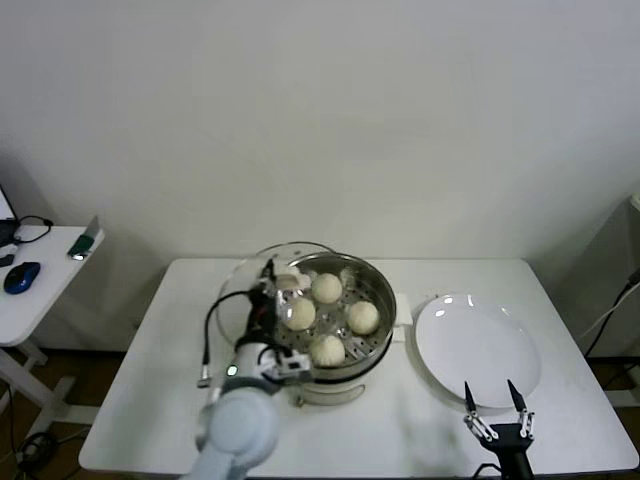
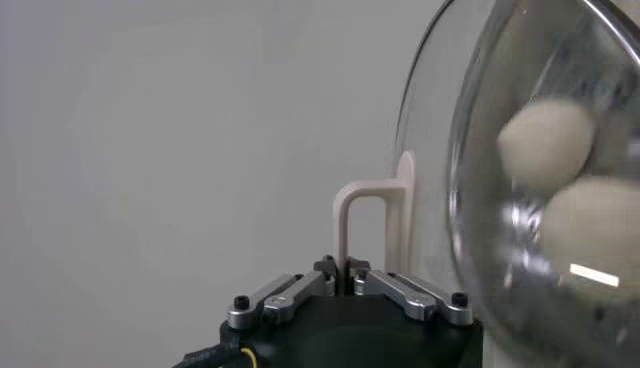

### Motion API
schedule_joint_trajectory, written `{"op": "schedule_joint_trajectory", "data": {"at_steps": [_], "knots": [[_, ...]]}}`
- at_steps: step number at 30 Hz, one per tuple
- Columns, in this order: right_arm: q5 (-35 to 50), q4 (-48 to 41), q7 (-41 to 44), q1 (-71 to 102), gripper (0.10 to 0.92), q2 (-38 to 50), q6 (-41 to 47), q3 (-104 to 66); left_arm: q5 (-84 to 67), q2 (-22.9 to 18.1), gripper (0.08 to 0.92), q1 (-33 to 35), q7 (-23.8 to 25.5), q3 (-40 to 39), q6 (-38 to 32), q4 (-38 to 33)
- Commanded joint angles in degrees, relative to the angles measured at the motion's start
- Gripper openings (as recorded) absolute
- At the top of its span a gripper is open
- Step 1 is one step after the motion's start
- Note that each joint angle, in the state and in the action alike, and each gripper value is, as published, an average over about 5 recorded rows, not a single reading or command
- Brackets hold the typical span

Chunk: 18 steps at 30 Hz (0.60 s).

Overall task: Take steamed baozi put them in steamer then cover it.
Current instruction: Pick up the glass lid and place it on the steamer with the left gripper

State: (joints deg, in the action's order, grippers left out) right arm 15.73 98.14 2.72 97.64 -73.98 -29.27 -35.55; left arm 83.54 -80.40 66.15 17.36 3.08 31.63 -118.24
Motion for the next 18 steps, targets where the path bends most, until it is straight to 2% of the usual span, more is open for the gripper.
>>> {"op": "schedule_joint_trajectory", "data": {"at_steps": [1, 11, 18], "knots": [[0.4, -0.3, 0.3, -0.3, 0.823, 0.2, -0.2, -0.1, 14.0, -14.5, 0.142, -1.2, 0.6, -11.1, 0.7, 6.2], [1.4, -0.5, 0.3, -0.3, 0.823, 0.9, -0.8, -0.3, 15.6, -14.6, 0.142, -2.4, -1.5, -10.1, -0.1, 12.3], [1.4, -0.7, 0.3, -0.2, 0.823, 0.8, -0.9, -0.3, 17.1, -13.8, 0.142, -2.3, -1.5, -9.0, -0.4, 14.0]]}}
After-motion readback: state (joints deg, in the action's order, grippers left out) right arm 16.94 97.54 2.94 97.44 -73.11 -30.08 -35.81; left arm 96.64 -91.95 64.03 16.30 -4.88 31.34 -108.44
